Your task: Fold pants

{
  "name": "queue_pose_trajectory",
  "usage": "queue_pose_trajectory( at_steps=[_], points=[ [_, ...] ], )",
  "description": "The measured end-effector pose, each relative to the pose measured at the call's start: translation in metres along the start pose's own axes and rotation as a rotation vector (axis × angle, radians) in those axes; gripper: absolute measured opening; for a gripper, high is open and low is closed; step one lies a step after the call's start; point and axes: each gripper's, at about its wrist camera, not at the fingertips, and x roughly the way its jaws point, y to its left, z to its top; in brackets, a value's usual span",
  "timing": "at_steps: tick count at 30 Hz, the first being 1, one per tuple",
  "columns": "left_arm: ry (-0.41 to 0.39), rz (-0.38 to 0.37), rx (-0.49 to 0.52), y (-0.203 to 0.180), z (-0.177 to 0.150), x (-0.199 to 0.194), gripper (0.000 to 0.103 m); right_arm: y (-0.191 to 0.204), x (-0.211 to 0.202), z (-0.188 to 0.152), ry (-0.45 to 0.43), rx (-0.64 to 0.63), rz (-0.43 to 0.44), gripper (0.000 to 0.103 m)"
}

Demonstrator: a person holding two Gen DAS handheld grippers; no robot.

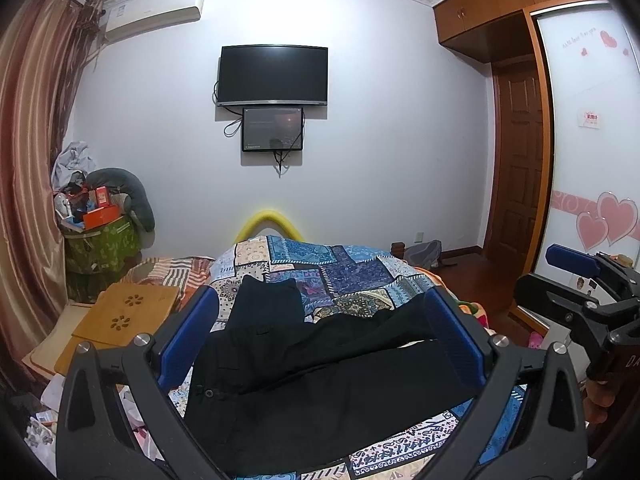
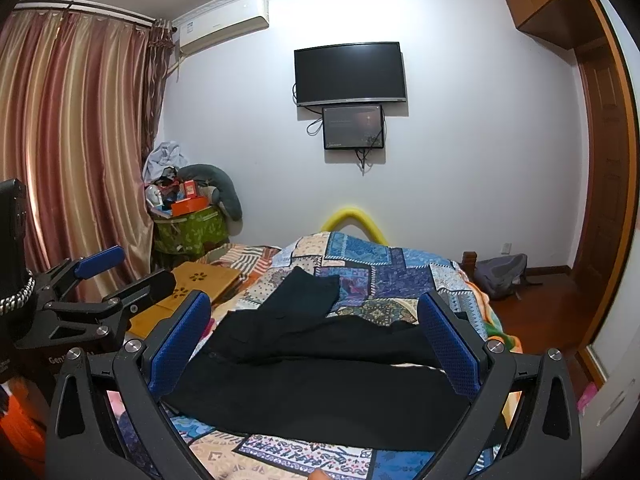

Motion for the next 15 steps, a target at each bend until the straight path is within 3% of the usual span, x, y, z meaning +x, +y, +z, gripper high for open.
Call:
queue_pose_trajectory(
  at_steps=[15],
  points=[
    [0.005, 0.001, -0.009, 0.0019, 0.0015, 0.0011, 0.103, -0.0014, 0.0013, -0.0014, 0.007, 0.013, -0.01, 0.103]
  ],
)
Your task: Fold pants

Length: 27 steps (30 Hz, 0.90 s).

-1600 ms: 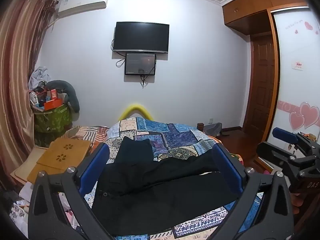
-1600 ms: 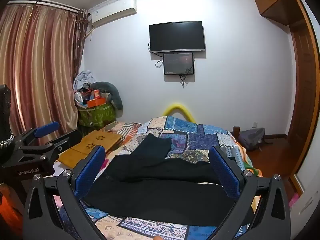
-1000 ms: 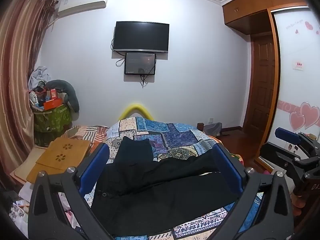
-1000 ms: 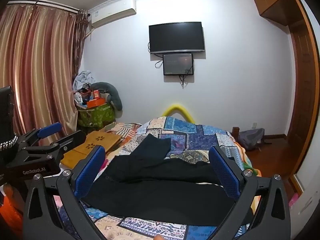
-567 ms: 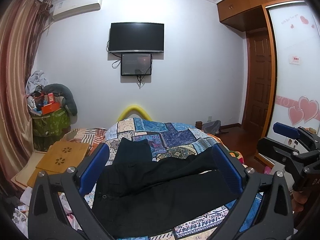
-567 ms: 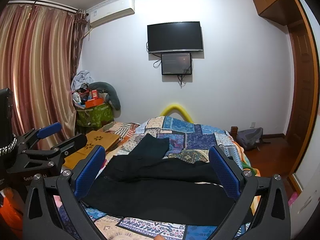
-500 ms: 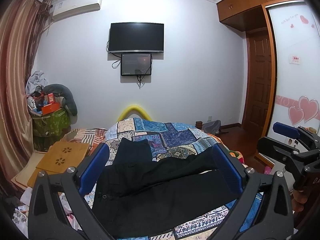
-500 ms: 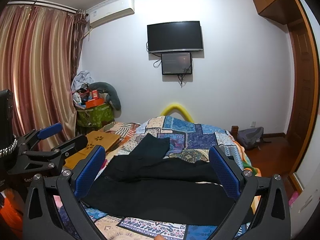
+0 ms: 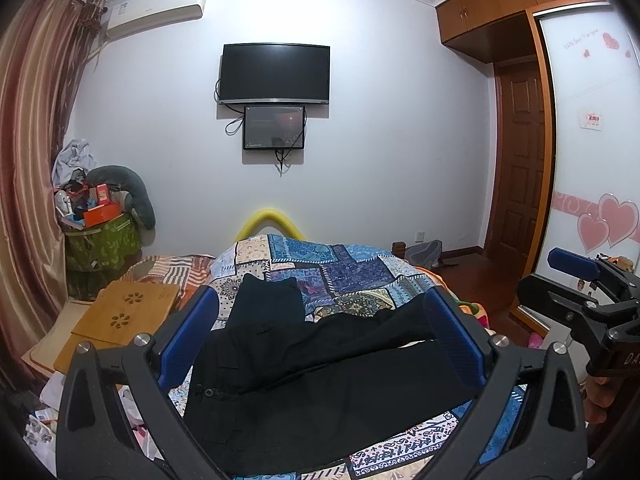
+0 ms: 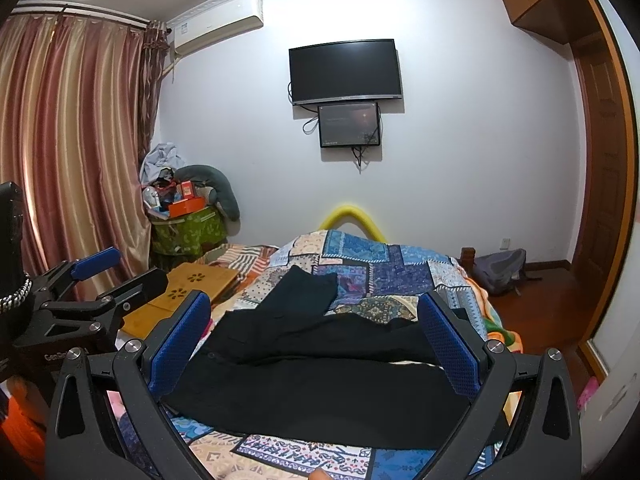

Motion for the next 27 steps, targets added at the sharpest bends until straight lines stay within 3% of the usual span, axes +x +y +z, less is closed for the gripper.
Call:
queue_pose_trajectory(
  at_steps=[27],
  points=[
    [-0.001, -0.004, -0.002, 0.0035, -0.0003, 0.0062, 0.103, 0.0024, 0.0021, -0.0032, 0.007, 0.003, 0.007, 0.103]
  ],
)
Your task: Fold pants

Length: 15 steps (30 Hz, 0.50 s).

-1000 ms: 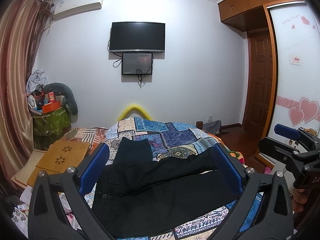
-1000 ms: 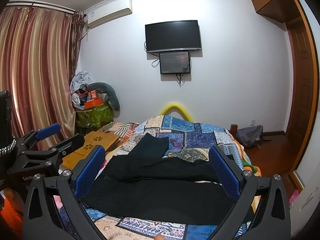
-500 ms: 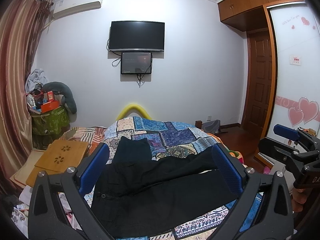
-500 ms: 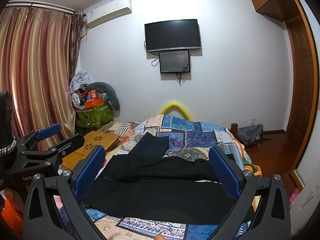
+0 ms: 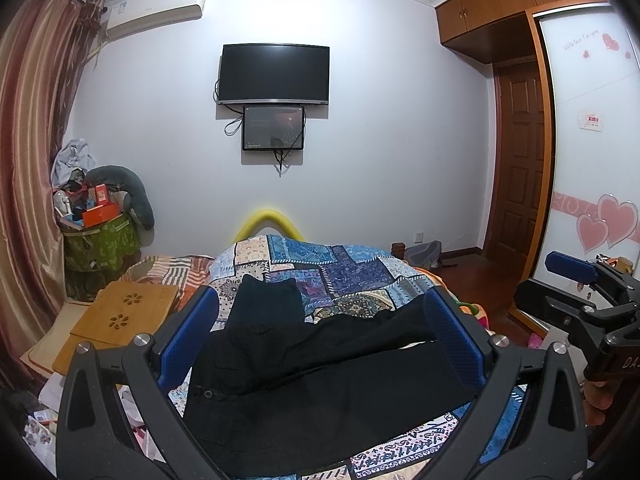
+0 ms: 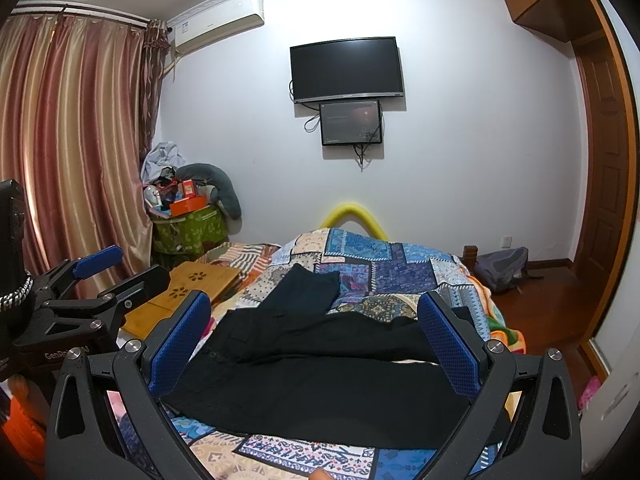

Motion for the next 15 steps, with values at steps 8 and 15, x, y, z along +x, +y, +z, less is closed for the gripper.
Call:
queue_pose_trajectory(
  at_steps=[8, 15],
  points=[
    [0.004, -0.001, -0.002, 0.0, -0.001, 0.001, 0.103, -0.001, 0.007, -0.001, 0.01, -0.001, 0.0, 0.103],
    [0.036, -0.013, -0.022, 0.01, -0.001, 0.02, 0.103, -0.01, 0.027, -0.002, 0.036, 0.003, -0.005, 0.103]
  ],
)
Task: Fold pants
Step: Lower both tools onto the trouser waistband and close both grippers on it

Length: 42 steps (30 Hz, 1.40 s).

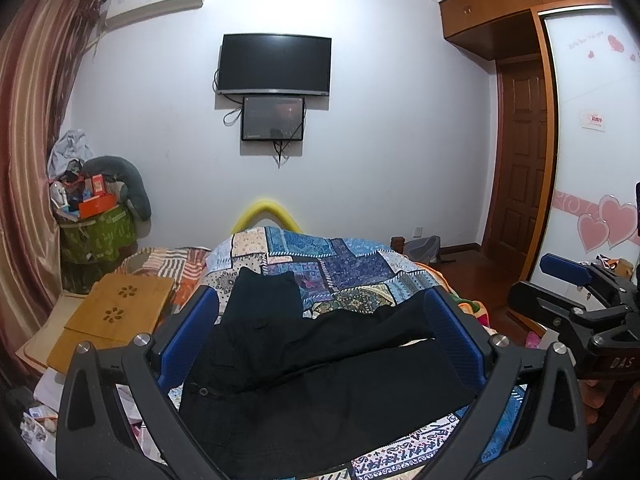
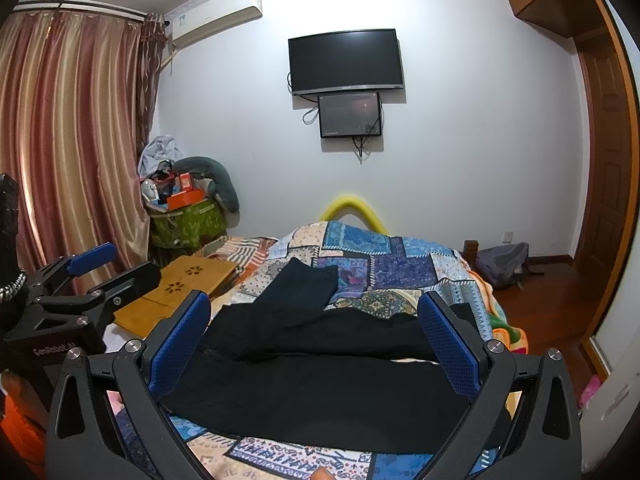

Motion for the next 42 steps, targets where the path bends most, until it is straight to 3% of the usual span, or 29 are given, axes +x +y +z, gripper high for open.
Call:
queue_pose_trajectory(
  at_steps=[6, 14, 18, 24, 27, 29, 35, 42],
  points=[
    [0.034, 0.06, -0.002, 0.024, -0.002, 0.041, 0.103, -0.017, 0.035, -0.002, 0.051, -0.011, 0.009, 0.103],
    [0.163, 0.203, 0.02, 0.08, -0.007, 0.131, 0.103, -0.052, 0.099, -0.008, 0.128, -0.062, -0.011, 0.103],
    [0.238, 0.273, 0.062, 0.106, -0.015, 0.178, 0.091, -0.066, 0.141, -0.013, 0.198, -0.126, -0.035, 0.103],
    [0.394, 0.3, 0.064, 0.161, -0.035, 0.262, 0.09, -0.095, 0.207, -0.025, 0.338, -0.137, -0.031, 0.102],
    [0.5, 0.281, 0.008, 0.19, -0.056, 0.302, 0.088, -0.11, 0.237, -0.033, 0.397, -0.11, -0.006, 0.091],
    [0.552, 0.3, -0.015, 0.203, -0.074, 0.325, 0.083, -0.117, 0.256, -0.039, 0.43, -0.105, 0.003, 0.086],
    [0.735, 0.285, -0.062, 0.236, -0.136, 0.384, 0.061, -0.127, 0.305, -0.056, 0.506, -0.17, 0.04, 0.086],
    [0.824, 0.205, -0.189, 0.27, -0.163, 0.422, 0.06, -0.127, 0.353, -0.07, 0.617, -0.233, 0.14, 0.084]
  ],
)
